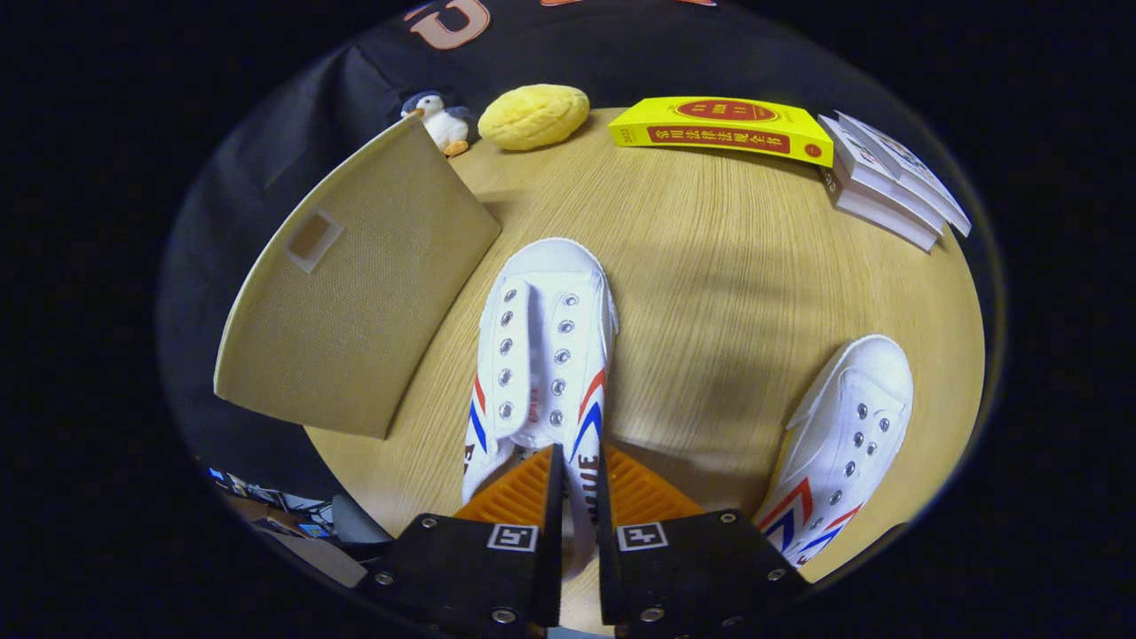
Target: Open the storage box then place both shoes into the box .Put the left shoe in first, then the right shoe, with the right side of both shoes facing outward in a uniform manner.
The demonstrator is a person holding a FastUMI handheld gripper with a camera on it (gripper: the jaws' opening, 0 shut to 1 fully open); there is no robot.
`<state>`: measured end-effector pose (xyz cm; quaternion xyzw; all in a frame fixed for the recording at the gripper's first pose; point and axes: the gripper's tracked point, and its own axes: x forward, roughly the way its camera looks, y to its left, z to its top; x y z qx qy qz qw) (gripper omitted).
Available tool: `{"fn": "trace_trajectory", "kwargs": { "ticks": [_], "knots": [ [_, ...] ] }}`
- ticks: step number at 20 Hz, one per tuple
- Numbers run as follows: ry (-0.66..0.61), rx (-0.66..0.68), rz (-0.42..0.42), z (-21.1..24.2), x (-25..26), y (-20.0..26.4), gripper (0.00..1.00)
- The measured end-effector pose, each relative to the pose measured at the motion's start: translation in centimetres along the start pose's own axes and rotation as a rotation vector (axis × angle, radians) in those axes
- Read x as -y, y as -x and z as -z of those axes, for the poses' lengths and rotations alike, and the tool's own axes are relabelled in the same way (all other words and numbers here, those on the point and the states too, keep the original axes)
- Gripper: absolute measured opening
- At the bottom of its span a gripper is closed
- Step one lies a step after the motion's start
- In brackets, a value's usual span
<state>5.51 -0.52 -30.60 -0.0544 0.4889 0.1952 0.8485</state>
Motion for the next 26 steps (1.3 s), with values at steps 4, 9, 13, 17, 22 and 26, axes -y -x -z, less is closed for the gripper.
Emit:
{"fn": "trace_trajectory", "kwargs": {
  "ticks": [4, 9, 13, 17, 22, 26],
  "knots": [
    [-0.154, 0.07, -0.08, -0.5, 0.4, 0.3, 0.05],
    [-0.521, 0.172, -0.386, -1.3, -3.7, 0.8, 0.0],
    [-0.548, 0.231, -0.47, -2.8, -5.3, 2.5, 0.0],
    [-0.521, 0.348, -0.508, -6.1, -6.6, 5.9, 0.0],
    [-0.487, 0.439, -0.474, -10.4, -9.0, 10.7, 0.0],
    [-0.442, 0.493, -0.442, -13.1, -12.8, 13.5, 0.0]
  ]
}}
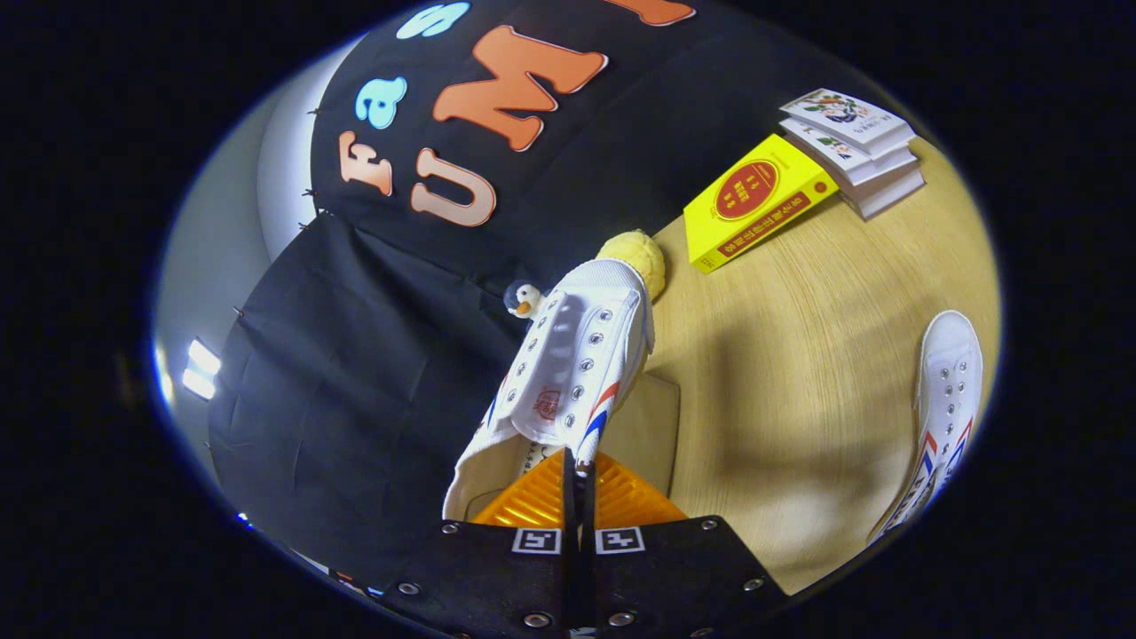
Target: Open the storage box then place both shoes into the box .Put the left shoe in first, then the right shoe, with the right side of both shoes facing outward in a uniform manner.
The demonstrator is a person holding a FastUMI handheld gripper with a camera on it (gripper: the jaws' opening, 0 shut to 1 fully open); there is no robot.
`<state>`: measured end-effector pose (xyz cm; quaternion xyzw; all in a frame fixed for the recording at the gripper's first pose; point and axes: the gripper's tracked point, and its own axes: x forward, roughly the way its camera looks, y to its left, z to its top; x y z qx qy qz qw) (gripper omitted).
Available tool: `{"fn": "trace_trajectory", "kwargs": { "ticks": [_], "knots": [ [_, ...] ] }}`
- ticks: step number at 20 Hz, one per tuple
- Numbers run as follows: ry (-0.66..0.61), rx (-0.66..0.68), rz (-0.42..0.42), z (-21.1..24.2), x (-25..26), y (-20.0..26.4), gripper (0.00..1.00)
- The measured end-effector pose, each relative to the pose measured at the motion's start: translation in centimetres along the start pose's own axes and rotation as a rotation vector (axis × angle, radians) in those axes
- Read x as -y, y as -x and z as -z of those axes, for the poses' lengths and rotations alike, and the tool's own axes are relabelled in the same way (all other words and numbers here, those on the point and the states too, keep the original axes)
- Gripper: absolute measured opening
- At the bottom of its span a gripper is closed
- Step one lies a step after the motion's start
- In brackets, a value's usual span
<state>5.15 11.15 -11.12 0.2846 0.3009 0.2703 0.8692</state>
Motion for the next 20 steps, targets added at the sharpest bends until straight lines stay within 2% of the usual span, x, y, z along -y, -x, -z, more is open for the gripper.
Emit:
{"fn": "trace_trajectory", "kwargs": {
  "ticks": [7, 10, 13, 18, 20],
  "knots": [
    [0.104, -0.005, 0.057, 2.8, -7.1, -5.4, 0.0],
    [0.146, -0.017, 0.108, 4.8, -8.3, -8.1, 0.0],
    [0.137, -0.046, 0.156, 7.1, -8.3, -10.7, 0.0],
    [0.189, -0.068, 0.318, 9.8, -5.6, -13.5, 0.0],
    [0.193, -0.069, 0.33, 10.4, -5.9, -14.2, 0.0]
  ]
}}
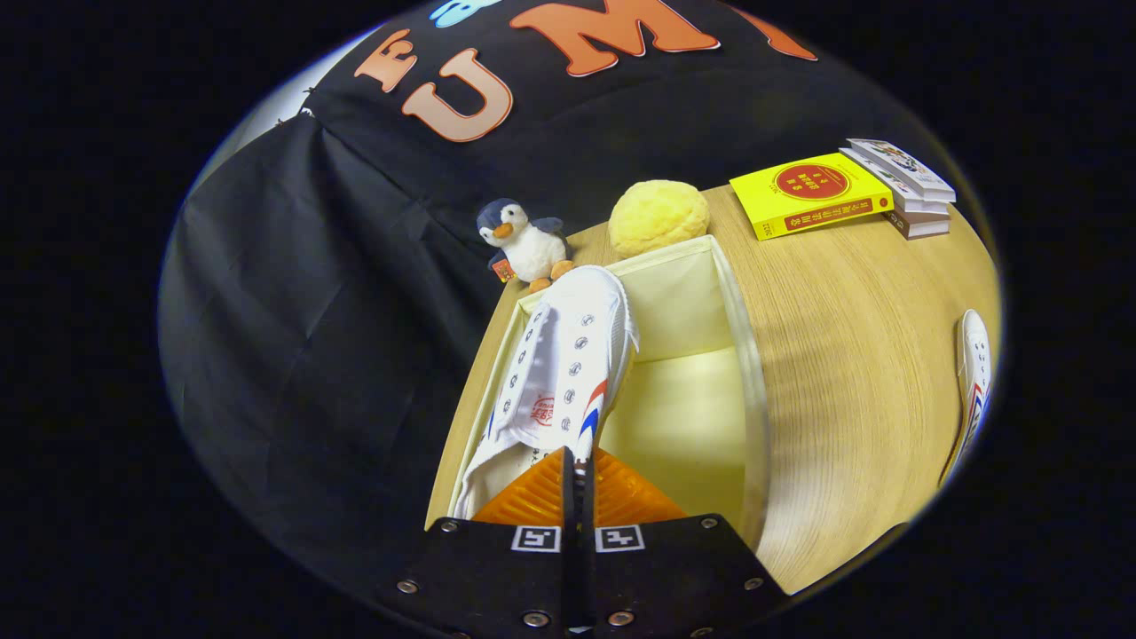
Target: Open the storage box then place both shoes into the box .Put the left shoe in first, then the right shoe, with the right side of both shoes facing outward in a uniform manner.
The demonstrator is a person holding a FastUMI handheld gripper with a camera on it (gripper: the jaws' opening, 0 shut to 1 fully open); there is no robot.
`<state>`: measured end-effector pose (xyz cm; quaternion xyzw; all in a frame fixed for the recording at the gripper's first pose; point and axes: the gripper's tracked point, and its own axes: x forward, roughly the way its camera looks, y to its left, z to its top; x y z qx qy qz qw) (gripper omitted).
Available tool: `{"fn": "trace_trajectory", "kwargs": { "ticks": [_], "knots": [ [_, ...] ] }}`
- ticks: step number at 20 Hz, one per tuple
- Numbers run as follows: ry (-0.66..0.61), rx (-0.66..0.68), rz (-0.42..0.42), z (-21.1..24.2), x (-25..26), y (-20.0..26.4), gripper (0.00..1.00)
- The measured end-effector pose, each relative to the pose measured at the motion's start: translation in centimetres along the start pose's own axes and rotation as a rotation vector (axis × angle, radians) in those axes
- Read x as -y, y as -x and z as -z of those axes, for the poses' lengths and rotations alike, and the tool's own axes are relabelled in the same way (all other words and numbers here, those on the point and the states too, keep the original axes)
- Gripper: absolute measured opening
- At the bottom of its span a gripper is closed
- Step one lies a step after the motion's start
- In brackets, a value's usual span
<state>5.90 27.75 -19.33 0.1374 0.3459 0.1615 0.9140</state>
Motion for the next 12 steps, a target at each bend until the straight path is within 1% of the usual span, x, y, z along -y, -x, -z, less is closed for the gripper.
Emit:
{"fn": "trace_trajectory", "kwargs": {
  "ticks": [3, 6, 7, 8, 9, 10, 11, 12],
  "knots": [
    [0.055, 0.009, 0.023, 0.5, -0.7, 0.1, 0.0],
    [0.065, -0.017, 0.031, 1.7, -0.8, -1.2, 0.0],
    [0.094, -0.049, 0.031, 2.7, -0.8, -1.7, 0.0],
    [0.108, -0.071, 0.05, 3.0, -0.3, -1.9, 0.0],
    [0.093, -0.069, 0.05, 3.1, -0.5, -2.0, 0.04],
    [0.07, -0.039, 0.033, 2.3, -0.6, -1.6, 0.1],
    [0.051, -0.001, 0.027, 1.2, -0.7, -1.3, 0.28],
    [0.039, 0.023, 0.02, 0.2, -0.4, -0.7, 0.33]
  ]
}}
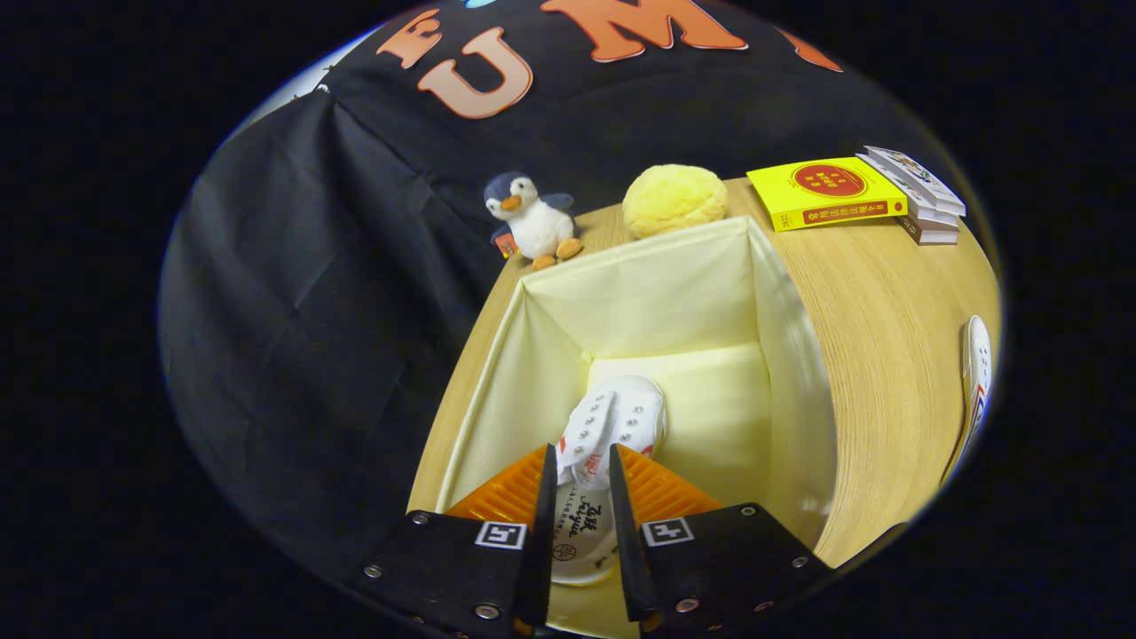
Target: Open the storage box then place both shoes into the box .Put the left shoe in first, then the right shoe, with the right side of both shoes facing outward in a uniform manner.
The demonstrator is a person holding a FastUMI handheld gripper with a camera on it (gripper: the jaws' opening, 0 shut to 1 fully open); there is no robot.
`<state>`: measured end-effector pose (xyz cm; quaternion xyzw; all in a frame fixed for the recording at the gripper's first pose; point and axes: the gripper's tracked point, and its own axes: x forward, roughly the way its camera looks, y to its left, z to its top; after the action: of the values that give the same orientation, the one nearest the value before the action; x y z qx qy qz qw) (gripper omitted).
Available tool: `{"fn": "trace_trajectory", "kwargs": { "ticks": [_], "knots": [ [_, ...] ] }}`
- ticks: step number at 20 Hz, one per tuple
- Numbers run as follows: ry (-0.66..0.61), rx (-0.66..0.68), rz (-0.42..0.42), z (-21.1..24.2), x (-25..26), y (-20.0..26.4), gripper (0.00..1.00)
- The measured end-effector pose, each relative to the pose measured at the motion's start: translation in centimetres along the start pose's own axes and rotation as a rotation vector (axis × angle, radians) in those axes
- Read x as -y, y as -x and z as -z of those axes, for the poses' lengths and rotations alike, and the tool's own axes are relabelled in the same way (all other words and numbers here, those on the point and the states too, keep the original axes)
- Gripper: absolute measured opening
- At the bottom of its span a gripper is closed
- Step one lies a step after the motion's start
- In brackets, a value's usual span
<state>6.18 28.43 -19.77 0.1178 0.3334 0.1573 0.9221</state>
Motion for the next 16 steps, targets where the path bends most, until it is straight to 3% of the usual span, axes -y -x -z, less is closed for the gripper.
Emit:
{"fn": "trace_trajectory", "kwargs": {
  "ticks": [1, 2, 3, 5, 8, 16],
  "knots": [
    [-0.007, 0.013, -0.001, -0.7, 0.4, 0.7, 0.48],
    [-0.015, 0.028, 0.007, -1.0, 1.1, 1.4, 0.56],
    [-0.018, 0.049, 0.005, -1.6, 1.7, 2.1, 0.73],
    [-0.038, 0.09, -0.015, -2.6, 2.4, 3.9, 0.91],
    [-0.047, 0.151, 0.01, -4.1, 5.3, 6.9, 0.96],
    [-0.072, 0.22, 0.211, -5.3, 18.7, 14.6, 0.98]
  ]
}}
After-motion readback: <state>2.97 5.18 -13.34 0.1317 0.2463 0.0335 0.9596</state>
